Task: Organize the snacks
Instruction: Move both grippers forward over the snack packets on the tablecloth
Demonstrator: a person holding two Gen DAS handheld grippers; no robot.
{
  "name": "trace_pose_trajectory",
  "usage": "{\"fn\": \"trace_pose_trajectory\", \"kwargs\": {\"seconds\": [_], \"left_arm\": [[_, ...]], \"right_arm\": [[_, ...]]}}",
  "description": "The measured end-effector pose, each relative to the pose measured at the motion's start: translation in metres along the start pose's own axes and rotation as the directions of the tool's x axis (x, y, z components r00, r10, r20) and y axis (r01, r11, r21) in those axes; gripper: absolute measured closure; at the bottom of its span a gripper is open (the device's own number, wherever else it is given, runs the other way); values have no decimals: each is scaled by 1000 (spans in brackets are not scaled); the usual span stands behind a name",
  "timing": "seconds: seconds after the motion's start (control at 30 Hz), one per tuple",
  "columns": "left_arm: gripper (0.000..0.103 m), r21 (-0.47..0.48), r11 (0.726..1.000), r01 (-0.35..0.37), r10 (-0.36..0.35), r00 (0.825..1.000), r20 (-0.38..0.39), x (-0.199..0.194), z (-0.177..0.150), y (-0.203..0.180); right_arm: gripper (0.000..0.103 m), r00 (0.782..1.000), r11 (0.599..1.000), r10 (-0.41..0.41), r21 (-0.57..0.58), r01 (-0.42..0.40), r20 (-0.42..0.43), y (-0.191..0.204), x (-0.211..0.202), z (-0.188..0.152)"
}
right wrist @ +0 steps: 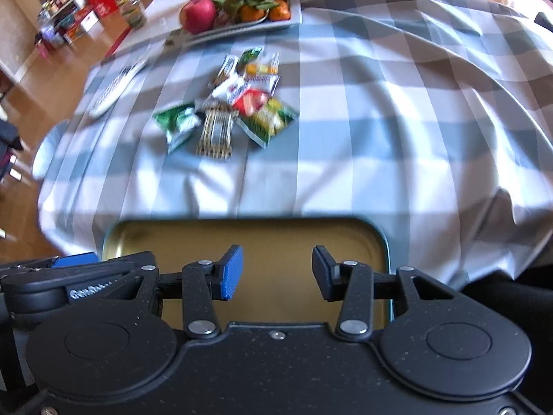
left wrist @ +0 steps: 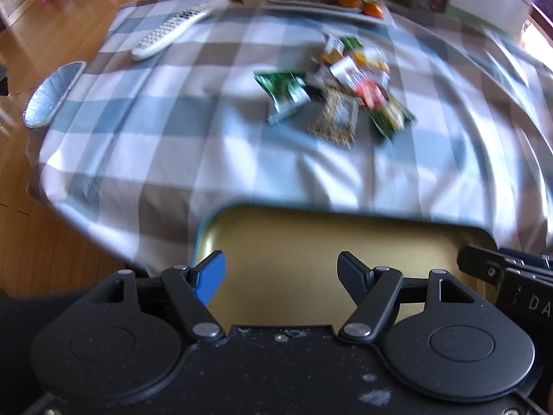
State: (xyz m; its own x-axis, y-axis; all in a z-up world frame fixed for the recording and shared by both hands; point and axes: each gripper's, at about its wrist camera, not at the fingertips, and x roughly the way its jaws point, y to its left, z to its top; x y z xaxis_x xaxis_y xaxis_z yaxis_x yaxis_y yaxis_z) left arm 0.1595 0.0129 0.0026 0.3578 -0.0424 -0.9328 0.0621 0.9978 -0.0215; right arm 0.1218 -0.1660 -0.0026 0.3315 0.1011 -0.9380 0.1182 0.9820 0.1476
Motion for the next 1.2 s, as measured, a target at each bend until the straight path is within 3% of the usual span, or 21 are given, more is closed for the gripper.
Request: {"fn": "trace_pose_trajectory", "kwargs": {"seconds": [0.27,0.47,0.73,0.8,0.9,1.0,1.2], "left_arm": [[28,19,999,-34,34,999,14,22,81,1],[31,15,1000,4,-5,998,55,40,122,1],[36,-29,1000,-8,10,997,77,67,148,9],[37,-55,998,-21,24,998,57,75,148,13],[37,-79,997,-9,11,1000,26,83,150,19],[37,-105,994,-8,10,1000,24,83,154,22],[37,-71,997,1,3,998,57,76,155,19]], "right_arm": [[51,998,996,-29,83,25,47,-4,27,57],[51,995,992,-33,123,22,94,-6,45,95],[51,987,982,66,165,-90,146,-3,76,114],[49,982,984,73,146,-99,176,-2,82,113],[50,967,976,154,120,-181,203,-5,92,111],[49,987,986,77,139,-97,144,-3,103,116],[48,997,980,-9,198,-8,82,-9,122,120]]}}
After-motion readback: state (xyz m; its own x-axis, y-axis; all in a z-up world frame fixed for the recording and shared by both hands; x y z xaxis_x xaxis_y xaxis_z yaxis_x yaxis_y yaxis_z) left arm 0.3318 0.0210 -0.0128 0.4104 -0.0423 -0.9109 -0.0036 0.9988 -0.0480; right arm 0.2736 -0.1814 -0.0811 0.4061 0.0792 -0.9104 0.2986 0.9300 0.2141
